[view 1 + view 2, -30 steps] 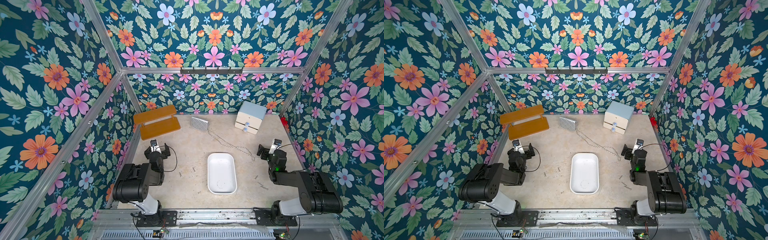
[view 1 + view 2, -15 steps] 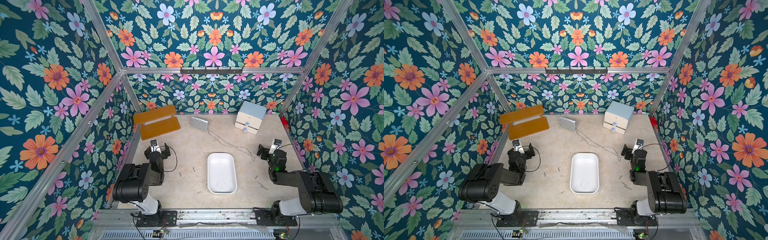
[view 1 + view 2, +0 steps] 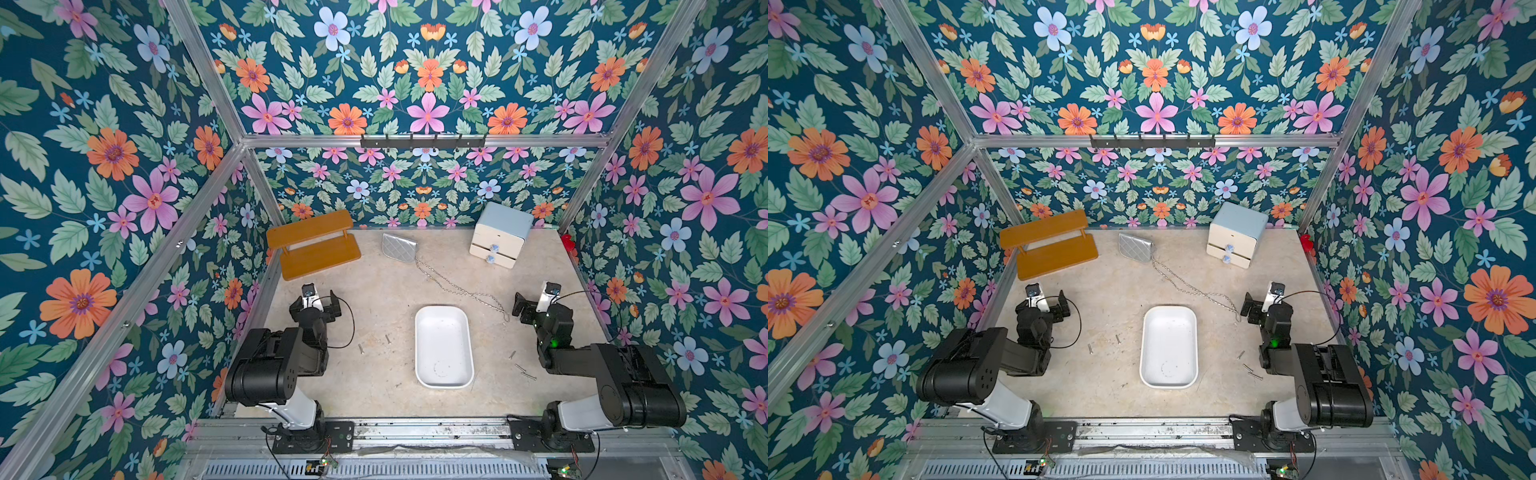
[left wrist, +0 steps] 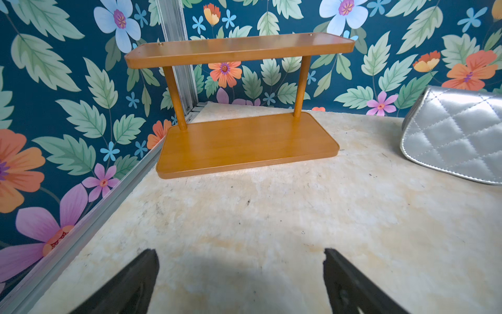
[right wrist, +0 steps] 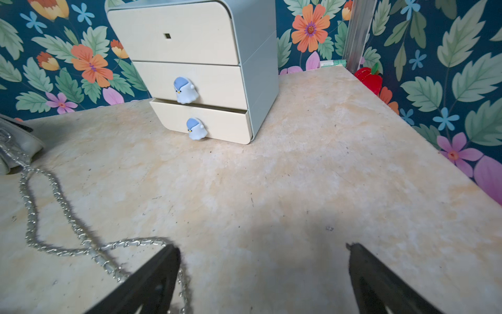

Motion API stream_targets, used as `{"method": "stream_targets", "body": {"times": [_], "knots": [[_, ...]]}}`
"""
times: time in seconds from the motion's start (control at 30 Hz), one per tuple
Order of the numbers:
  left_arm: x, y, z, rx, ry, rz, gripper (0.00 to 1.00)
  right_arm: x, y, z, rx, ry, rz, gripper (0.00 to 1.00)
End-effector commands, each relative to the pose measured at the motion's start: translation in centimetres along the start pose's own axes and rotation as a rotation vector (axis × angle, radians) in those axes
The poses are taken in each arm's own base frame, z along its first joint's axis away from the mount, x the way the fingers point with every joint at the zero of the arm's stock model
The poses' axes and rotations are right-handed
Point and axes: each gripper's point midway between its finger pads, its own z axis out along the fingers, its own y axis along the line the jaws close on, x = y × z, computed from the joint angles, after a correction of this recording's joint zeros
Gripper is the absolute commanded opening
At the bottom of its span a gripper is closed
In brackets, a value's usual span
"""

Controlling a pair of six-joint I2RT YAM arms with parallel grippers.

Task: Take out the screws from the storage box
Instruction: Reset both arms

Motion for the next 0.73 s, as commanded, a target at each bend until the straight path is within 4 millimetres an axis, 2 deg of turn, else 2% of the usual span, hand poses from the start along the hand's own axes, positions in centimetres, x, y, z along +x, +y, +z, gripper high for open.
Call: {"method": "stream_targets", "body": {"times": [0.0, 0.07, 0.7], "knots": [[-1.23, 0.15, 0.4, -0.014, -0.037, -0.015, 0.99, -1.4, -0.02, 0.2, 0.007, -0.044, 0.004, 1.0], [-1.01, 0.02, 1.07, -0.017, -0.007, -0.008, 0.99, -1.15, 0.03, 0.7, 0.008, -0.009, 0.003, 1.0], [-1.1, -0.04, 1.05, -0.014, -0.012, -0.009, 0.99, -1.21, -0.09, 0.75, 0.016, -0.011, 0.006, 1.0]]}}
